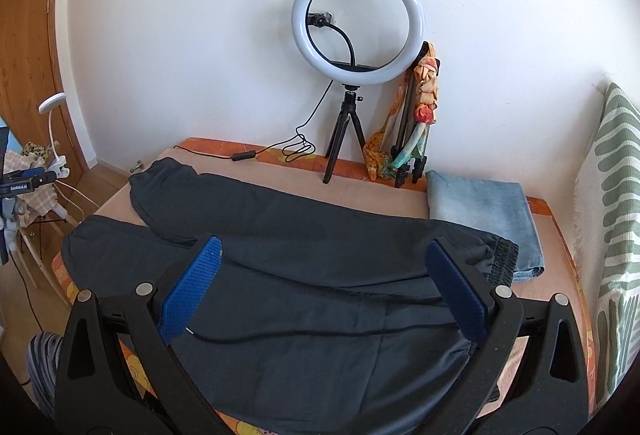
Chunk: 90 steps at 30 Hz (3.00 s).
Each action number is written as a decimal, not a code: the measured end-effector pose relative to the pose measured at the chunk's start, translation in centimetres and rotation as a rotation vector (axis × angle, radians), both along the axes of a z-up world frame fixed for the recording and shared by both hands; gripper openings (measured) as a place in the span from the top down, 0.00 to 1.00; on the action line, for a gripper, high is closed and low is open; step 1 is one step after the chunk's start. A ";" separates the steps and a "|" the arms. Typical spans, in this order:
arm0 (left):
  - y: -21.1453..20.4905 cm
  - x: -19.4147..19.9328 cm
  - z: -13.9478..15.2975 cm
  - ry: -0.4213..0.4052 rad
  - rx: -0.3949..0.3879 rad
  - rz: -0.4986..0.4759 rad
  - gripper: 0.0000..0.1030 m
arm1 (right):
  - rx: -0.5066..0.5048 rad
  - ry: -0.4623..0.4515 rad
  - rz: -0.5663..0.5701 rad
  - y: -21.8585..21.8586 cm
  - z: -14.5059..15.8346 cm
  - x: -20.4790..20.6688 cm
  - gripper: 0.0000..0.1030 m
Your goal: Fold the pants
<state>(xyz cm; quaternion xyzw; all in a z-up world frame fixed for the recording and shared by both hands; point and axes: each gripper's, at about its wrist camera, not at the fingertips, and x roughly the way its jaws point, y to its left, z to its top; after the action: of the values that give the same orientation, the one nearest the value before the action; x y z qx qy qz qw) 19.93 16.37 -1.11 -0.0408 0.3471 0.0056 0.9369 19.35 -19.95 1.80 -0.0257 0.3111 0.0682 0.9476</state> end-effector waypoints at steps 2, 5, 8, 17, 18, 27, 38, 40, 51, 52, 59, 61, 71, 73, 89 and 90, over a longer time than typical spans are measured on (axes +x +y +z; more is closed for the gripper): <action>1.2 2.9 -0.7 0.029 -0.042 -0.001 0.17 | 0.030 0.017 0.028 0.1 -0.8 2.6 0.00; 2.8 7.2 -2.0 0.072 -0.099 0.010 0.24 | 0.063 0.054 0.053 0.2 -2.2 6.7 0.00; 3.8 11.0 -3.6 0.124 -0.113 0.014 0.25 | 0.033 0.102 0.080 1.1 -4.1 10.8 0.00; 4.6 19.9 -7.7 0.231 -0.071 -0.002 0.26 | -0.046 0.197 0.207 4.0 -10.4 20.7 0.00; 4.7 20.8 -8.2 0.240 -0.071 -0.001 0.26 | -0.058 0.202 0.219 4.3 -11.1 21.5 0.00; 5.0 28.5 -12.5 0.326 -0.008 0.015 0.35 | -0.163 0.313 0.308 6.8 -17.5 28.5 0.00; 5.3 31.8 -15.1 0.380 0.005 0.029 0.46 | -0.130 0.410 0.346 6.5 -21.9 32.8 0.00; 5.0 32.1 -15.6 0.392 0.014 0.016 0.54 | -0.141 0.418 0.356 6.8 -22.4 33.1 0.00; 4.3 32.2 -16.7 0.365 0.087 -0.007 0.75 | -0.134 0.463 0.357 6.7 -24.1 34.0 0.01; 4.1 32.1 -16.7 0.358 0.094 -0.011 0.75 | -0.131 0.459 0.352 6.7 -24.1 33.8 0.01; 4.3 31.3 -16.1 0.291 0.077 -0.008 0.78 | -0.150 0.443 0.362 8.2 -23.0 32.2 0.78; 4.7 30.7 -15.5 0.267 0.056 0.000 0.78 | -0.157 0.452 0.333 8.5 -22.7 32.1 0.92; 6.4 26.6 -11.1 0.150 0.009 0.030 0.79 | -0.151 0.339 0.312 9.3 -17.3 27.9 0.97; 6.8 25.0 -9.9 0.127 0.003 0.034 0.79 | -0.151 0.304 0.315 9.5 -15.5 26.2 0.97; 9.4 9.0 -7.4 -0.047 -0.109 0.092 0.79 | -0.204 0.210 0.377 12.7 -9.5 10.3 0.97; 9.5 8.1 -7.8 -0.050 -0.122 0.094 0.79 | -0.202 0.218 0.380 12.9 -9.6 9.4 0.97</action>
<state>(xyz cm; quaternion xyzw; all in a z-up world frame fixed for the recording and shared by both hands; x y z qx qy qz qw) 27.99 25.91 -8.87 -0.1142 0.3208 0.0271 0.9399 28.75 -7.07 -7.81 -0.1709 0.4062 0.2164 0.8712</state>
